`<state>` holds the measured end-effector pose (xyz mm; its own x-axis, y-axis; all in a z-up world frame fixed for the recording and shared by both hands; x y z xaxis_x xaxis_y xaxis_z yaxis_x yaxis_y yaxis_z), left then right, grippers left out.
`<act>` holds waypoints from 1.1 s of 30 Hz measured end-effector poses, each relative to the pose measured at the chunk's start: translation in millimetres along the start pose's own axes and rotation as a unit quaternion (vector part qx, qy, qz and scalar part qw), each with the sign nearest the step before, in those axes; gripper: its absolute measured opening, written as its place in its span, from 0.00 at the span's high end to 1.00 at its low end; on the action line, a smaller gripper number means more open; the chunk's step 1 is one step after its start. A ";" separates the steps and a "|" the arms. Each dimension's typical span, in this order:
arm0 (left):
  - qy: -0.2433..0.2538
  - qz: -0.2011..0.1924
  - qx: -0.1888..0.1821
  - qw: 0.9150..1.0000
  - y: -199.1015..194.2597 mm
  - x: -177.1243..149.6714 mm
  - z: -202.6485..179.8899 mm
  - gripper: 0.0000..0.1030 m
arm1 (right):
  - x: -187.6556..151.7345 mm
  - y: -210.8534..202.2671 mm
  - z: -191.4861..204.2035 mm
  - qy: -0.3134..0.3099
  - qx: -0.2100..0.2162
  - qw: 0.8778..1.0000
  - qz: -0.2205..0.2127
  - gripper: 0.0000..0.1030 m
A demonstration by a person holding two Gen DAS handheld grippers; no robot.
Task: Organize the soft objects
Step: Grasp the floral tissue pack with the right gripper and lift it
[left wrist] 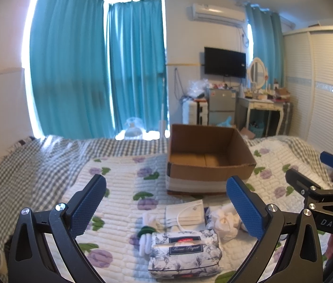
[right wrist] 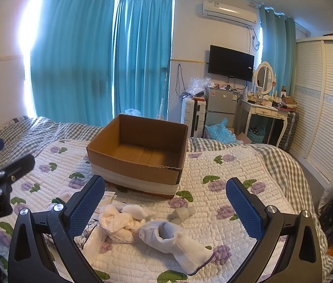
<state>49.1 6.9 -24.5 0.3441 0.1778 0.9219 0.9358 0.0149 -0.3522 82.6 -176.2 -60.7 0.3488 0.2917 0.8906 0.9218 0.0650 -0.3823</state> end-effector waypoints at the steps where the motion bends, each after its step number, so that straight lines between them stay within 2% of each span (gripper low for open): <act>1: 0.004 -0.001 0.005 1.000 -5.1 1.9 2.1 0.00 | 2.2 -2.0 -0.5 -0.003 -0.002 1.000 0.000 0.00; 6: 0.017 0.023 0.049 0.998 -6.8 -7.2 21.6 0.00 | 6.3 -8.3 3.0 -0.012 0.006 1.000 0.008 0.00; 9: 0.028 0.060 0.085 0.994 6.4 -29.6 38.0 0.00 | -1.3 -0.9 13.8 -0.019 0.020 0.999 0.033 0.00; 12: 0.041 0.105 0.115 0.987 23.1 -58.0 52.5 0.00 | -14.7 12.1 30.6 -0.035 0.036 0.996 0.067 0.00; 16: 0.073 0.161 0.154 0.972 43.1 -91.8 64.3 0.00 | -36.3 32.2 58.4 -0.053 0.075 0.990 0.110 0.00; 23: 0.105 0.223 0.178 0.953 62.3 -125.9 67.9 0.00 | -72.1 69.9 98.6 -0.046 0.138 0.972 0.186 0.00; 29: 0.066 0.252 0.185 0.948 74.9 -137.5 85.7 0.00 | -92.5 90.1 112.9 -0.015 0.176 0.957 0.232 0.01; 33: 0.065 0.253 0.188 0.947 75.5 -138.2 85.2 0.00 | -94.5 95.7 126.5 0.007 0.214 0.945 0.247 0.08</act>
Point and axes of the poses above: each gripper's, at about its wrist camera, not at the fingertips, and y roughly the way its jaws point, z to its left, x to its top, the point moved 7 cm from there along y, roughly the way its jaws point, and after that the axes turned 11 degrees about -y, right-handed, at the moved point
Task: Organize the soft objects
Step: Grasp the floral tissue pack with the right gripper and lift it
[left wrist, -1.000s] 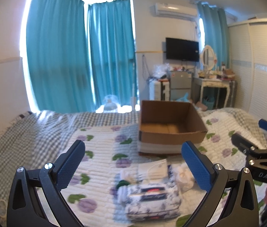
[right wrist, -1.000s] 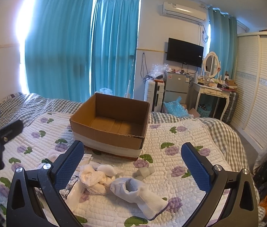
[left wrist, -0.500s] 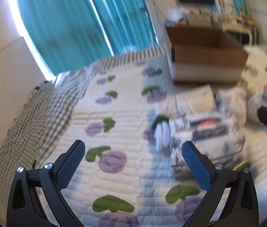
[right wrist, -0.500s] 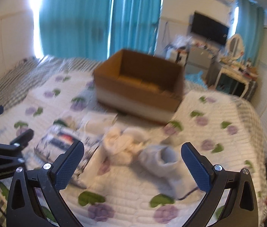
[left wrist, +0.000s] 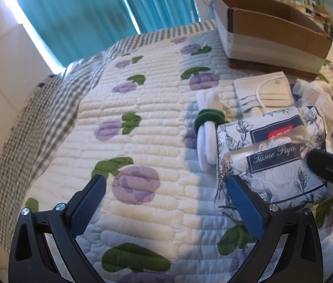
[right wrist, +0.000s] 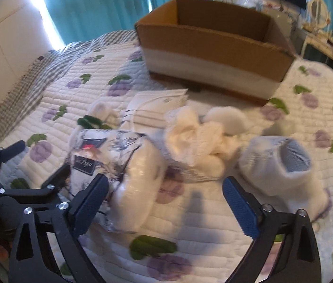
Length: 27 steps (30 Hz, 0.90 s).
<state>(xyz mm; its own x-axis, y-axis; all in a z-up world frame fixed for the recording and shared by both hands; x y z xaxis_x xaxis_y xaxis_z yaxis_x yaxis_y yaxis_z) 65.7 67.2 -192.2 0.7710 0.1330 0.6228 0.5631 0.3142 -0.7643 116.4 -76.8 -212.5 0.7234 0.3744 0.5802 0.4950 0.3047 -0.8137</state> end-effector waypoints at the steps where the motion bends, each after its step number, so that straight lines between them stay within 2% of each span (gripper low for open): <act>1: -0.001 0.000 -0.001 1.000 0.0 0.0 -0.1 0.00 | 1.0 3.8 3.3 0.002 0.010 1.000 0.002 0.12; 6: -0.014 0.001 -0.009 1.000 -1.0 3.3 4.2 0.00 | 4.6 12.7 18.9 0.020 0.079 0.997 0.002 0.35; 7: -0.018 -0.001 -0.010 1.000 -3.3 4.1 5.3 0.00 | 4.9 13.7 22.9 0.022 0.093 0.995 0.001 0.36; 8: -0.020 -0.004 -0.011 1.000 -6.2 5.4 5.9 0.00 | 4.9 13.8 23.5 0.023 0.091 0.996 0.000 0.39; 10: -0.024 -0.019 -0.023 0.999 -17.7 9.7 5.8 0.00 | 5.3 7.0 22.5 0.030 0.094 0.995 -0.013 0.53; 13: -0.023 -0.046 -0.044 0.998 -40.8 14.1 2.4 0.00 | 8.2 -14.0 20.4 0.031 0.102 0.993 -0.042 0.60; 21: -0.027 -0.080 -0.089 0.992 -91.0 23.8 -15.3 0.00 | 15.6 -96.3 0.6 -0.004 0.051 0.991 -0.125 0.65; 25: -0.031 -0.096 -0.123 0.987 -114.3 34.2 -38.7 0.00 | 20.7 -148.6 -28.3 -0.006 0.017 0.985 -0.169 0.65; 27: -0.028 -0.094 -0.141 0.985 -118.8 37.2 -55.9 0.00 | 22.3 -171.2 -47.6 -0.010 -0.015 0.983 -0.184 0.65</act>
Point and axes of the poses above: each gripper's, at about its wrist camera, not at the fingertips, and y roughly the way its jaws point, z to its left, x to its top, the point moved 7 cm from there along y, roughly the way its jaws point, and after that the axes turned 11 degrees about -y, right-handed, at the moved point
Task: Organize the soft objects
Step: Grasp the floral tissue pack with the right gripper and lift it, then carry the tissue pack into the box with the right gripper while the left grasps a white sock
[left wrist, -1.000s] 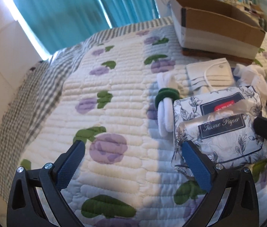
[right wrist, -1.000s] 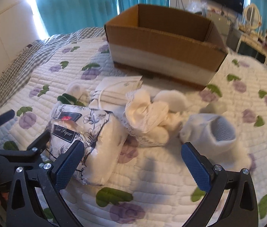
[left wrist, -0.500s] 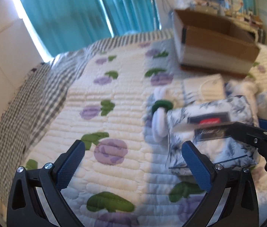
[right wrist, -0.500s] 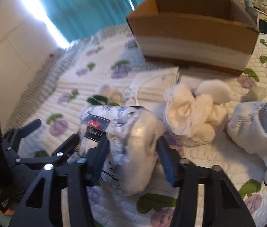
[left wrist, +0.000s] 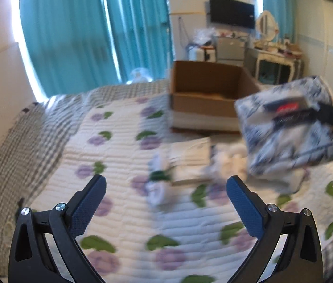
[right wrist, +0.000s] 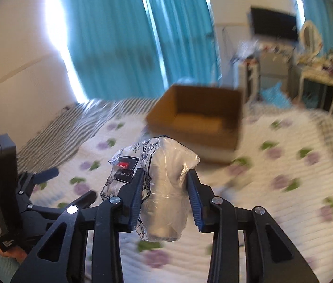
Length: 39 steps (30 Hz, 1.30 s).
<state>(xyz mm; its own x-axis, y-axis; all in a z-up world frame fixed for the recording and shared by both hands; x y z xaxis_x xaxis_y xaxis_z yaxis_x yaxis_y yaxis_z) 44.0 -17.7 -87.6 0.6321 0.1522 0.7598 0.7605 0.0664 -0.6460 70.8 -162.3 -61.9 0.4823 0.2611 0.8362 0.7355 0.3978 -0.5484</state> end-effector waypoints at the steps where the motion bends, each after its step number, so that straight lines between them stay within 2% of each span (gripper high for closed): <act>1: 0.001 0.003 -0.007 1.000 1.8 0.0 -7.1 0.00 | 3.6 -9.9 -12.0 -0.008 -0.018 1.000 -0.004 0.65; 5: 0.010 0.024 -0.033 0.999 14.2 -6.2 -42.1 0.00 | 10.3 -32.8 -55.2 -0.028 -0.072 0.997 -0.011 0.65; 7: 0.023 0.034 -0.045 0.998 20.6 -10.6 -63.6 0.00 | 7.7 -39.2 -78.2 -0.048 -0.112 0.992 -0.005 0.65; 9: 0.032 0.043 -0.055 0.997 26.6 -14.3 -81.7 0.00 | 2.9 -40.0 -98.1 -0.051 -0.132 0.990 0.004 0.65; 17: 0.059 0.096 -0.112 0.987 58.9 -28.0 -162.3 0.01 | -30.6 -20.5 -167.2 -0.048 -0.177 0.982 0.049 0.65; 21: 0.054 0.110 -0.133 0.983 71.0 -31.1 -187.0 0.07 | -44.3 -13.1 -189.9 -0.039 -0.183 0.981 0.059 0.65; 23: 0.058 0.121 -0.122 0.983 81.4 -35.7 -192.0 0.13 | -49.3 -10.0 -194.6 -0.036 -0.183 0.980 0.062 0.65; 24: 0.060 0.127 -0.120 0.983 85.7 -38.4 -192.7 0.26 | -50.7 -8.6 -197.8 -0.035 -0.182 0.981 0.063 0.65; 25: 0.063 0.131 -0.113 0.983 91.0 -41.1 -192.1 0.31 | -53.7 -9.2 -197.2 -0.034 -0.182 0.981 0.063 0.65; 26: 0.065 0.131 -0.114 0.983 92.9 -42.6 -192.0 0.32 | -54.2 -9.0 -198.2 -0.033 -0.181 0.981 0.063 0.65; 27: 0.070 0.129 -0.122 0.982 90.8 -43.7 -193.5 0.40 | -55.4 -8.6 -198.5 -0.032 -0.180 0.981 0.062 0.65; 28: 0.074 0.128 -0.129 0.981 89.8 -43.1 -193.9 0.53 | -56.0 -8.5 -199.6 -0.030 -0.178 0.982 0.062 0.65; 30: 0.084 0.131 -0.145 0.977 85.3 -45.2 -197.7 0.69 | -56.6 -8.6 -200.3 -0.028 -0.176 0.982 0.061 0.65; 33: 0.100 0.131 -0.141 0.976 79.1 -48.7 -197.9 0.86 | -55.7 -9.9 -196.5 -0.030 -0.175 0.982 0.060 0.65; 36: 0.087 0.133 -0.145 0.977 72.5 -46.5 -193.3 0.88 | -53.2 -15.2 -190.4 -0.033 -0.173 0.983 0.055 0.65; 39: 0.083 0.118 -0.146 0.979 56.5 -39.3 -188.4 0.89 | -47.3 -25.0 -180.5 -0.039 -0.173 0.983 0.048 0.65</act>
Point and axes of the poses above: each gripper's, at about its wrist camera, not at the fingertips, and y roughly the way its jaws point, z to its left, x to its top, the point moved 7 cm from there along y, roughly the way its jaws point, and after that the axes turned 11 degrees about -y, right-handed, at the moved point
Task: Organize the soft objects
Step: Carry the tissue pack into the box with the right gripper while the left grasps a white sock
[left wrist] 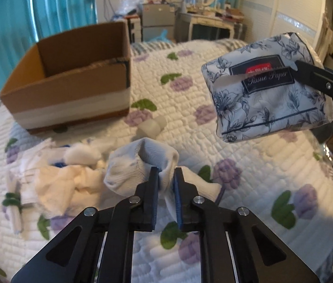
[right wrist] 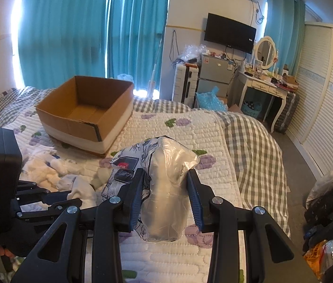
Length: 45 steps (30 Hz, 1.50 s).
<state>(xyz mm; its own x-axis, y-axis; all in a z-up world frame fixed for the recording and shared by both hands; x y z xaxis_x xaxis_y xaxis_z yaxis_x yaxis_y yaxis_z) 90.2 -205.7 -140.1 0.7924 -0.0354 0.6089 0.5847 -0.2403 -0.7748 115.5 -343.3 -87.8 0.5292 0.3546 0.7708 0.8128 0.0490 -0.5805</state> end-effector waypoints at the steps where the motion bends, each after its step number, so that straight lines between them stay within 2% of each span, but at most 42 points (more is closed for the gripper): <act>1: 0.000 -0.008 -0.002 1.000 -9.7 2.7 0.1 0.89 | 2.3 -5.4 1.6 -0.002 0.000 1.000 -0.003 0.65; 6: -0.006 -0.031 -0.028 0.999 -54.2 21.3 1.3 0.89 | 21.3 -37.9 9.1 -0.018 -0.012 0.999 -0.025 0.65; 13: 0.014 -0.104 -0.007 0.994 -124.4 65.2 19.6 0.89 | 63.1 -84.4 22.5 -0.042 -0.029 0.997 -0.065 0.65; 17: 0.020 -0.137 0.007 0.990 -137.3 99.3 33.4 0.89 | 90.0 -94.9 32.3 -0.045 -0.023 0.995 -0.086 0.65; 21: 0.030 -0.154 0.032 0.987 -136.6 132.0 51.2 0.89 | 123.9 -90.0 45.5 -0.042 -0.002 0.993 -0.107 0.65; 26: 0.019 -0.144 0.057 0.988 -107.7 162.1 87.0 0.89 | 166.7 -52.8 56.3 -0.024 0.024 0.993 -0.115 0.65; 32: 0.009 -0.120 0.070 0.990 -43.9 181.5 123.9 0.88 | 199.1 27.7 74.4 -0.006 0.059 0.993 -0.100 0.65; 36: 0.019 -0.106 0.073 0.992 -4.3 182.4 136.1 0.88 | 202.0 89.7 80.6 0.005 0.076 0.994 -0.074 0.65; 40: 0.017 -0.084 0.073 0.994 32.4 182.6 150.1 0.88 | 193.6 160.4 87.8 0.031 0.110 0.993 -0.038 0.65; 44: 0.017 -0.082 0.068 0.994 49.2 184.9 157.0 0.85 | 183.0 207.5 96.8 0.039 0.132 0.990 -0.018 0.62; 45: 0.017 -0.082 0.068 0.994 50.6 185.3 157.8 0.81 | 181.4 214.3 97.5 0.037 0.131 0.991 -0.014 0.59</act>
<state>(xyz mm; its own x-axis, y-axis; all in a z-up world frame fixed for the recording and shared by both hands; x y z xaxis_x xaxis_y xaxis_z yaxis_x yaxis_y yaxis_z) 294.0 -71.3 -93.2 0.6792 -0.0404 0.7328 0.7256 -0.1125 -0.6788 361.8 -177.5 -97.9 0.5321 0.2805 0.7988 0.7410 0.3021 -0.5997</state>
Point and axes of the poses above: each gripper's, at about its wrist camera, not at the fingertips, and y roughly the way its jaws point, z to its left, x to its top, the point moved 7 cm from there along y, roughly the way its jaws point, and after that the axes turned 11 degrees about -y, right-handed, at the moved point
